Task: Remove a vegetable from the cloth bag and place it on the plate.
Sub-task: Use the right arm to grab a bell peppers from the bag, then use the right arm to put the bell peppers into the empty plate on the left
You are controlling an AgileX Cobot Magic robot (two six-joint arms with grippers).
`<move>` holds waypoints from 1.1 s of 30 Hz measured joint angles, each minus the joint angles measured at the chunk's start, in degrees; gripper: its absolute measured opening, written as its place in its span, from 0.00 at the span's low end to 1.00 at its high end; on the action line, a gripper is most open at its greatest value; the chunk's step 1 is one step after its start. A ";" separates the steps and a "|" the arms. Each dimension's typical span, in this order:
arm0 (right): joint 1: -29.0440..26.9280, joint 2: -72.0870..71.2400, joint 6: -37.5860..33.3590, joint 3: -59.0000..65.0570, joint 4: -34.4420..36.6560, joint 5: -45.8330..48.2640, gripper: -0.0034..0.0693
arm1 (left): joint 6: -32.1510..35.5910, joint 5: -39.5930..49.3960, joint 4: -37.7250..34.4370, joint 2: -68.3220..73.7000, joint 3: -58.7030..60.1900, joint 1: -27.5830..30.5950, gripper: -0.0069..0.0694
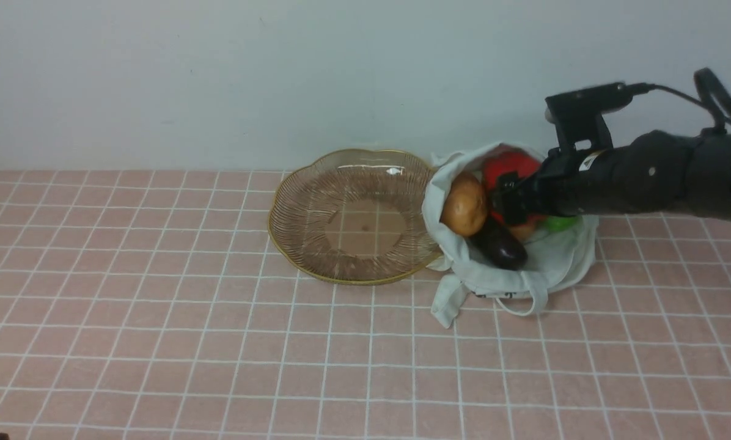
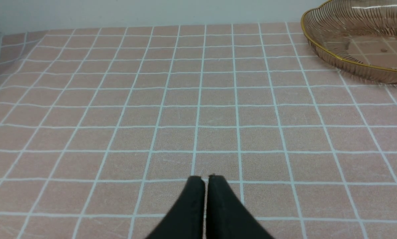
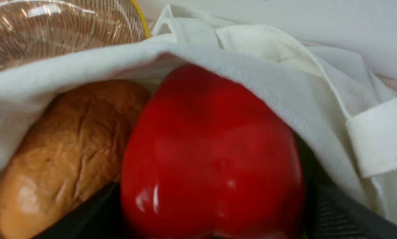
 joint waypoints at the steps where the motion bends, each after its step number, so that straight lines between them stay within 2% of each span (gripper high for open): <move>1: 0.00 0.24 0.00 -0.05 0.25 -0.74 0.92 | 0.00 0.00 0.00 0.00 0.00 0.00 0.09; 4: 0.00 0.51 0.00 -0.11 0.44 -1.15 0.87 | 0.00 0.00 0.00 0.00 0.00 0.00 0.09; 9: 0.00 -0.94 -0.19 -0.17 -0.64 2.48 0.86 | 0.00 0.00 0.00 0.00 0.00 0.00 0.09; 15: -0.70 -13.60 0.21 -0.11 -3.10 20.09 0.86 | 0.00 0.00 0.00 0.00 0.00 0.00 0.09; 19: -0.52 -21.90 1.02 -0.11 0.66 24.12 0.86 | 0.00 0.00 0.00 0.00 0.00 0.00 0.09; 22: 2.40 -24.10 -0.86 -0.11 7.34 21.85 0.86 | 0.00 0.00 0.00 0.00 0.00 0.00 0.09; 25: 9.43 -20.42 -6.18 -0.17 11.88 13.36 0.86 | 0.00 0.00 0.00 0.00 0.00 0.00 0.09; 30: 16.16 -8.64 -10.32 -4.03 13.48 2.25 0.86 | 0.00 0.00 0.00 0.00 0.00 0.00 0.09; 33: 17.19 -0.93 -10.78 -9.61 13.58 0.63 0.86 | 0.00 0.00 0.00 0.00 0.00 0.00 0.09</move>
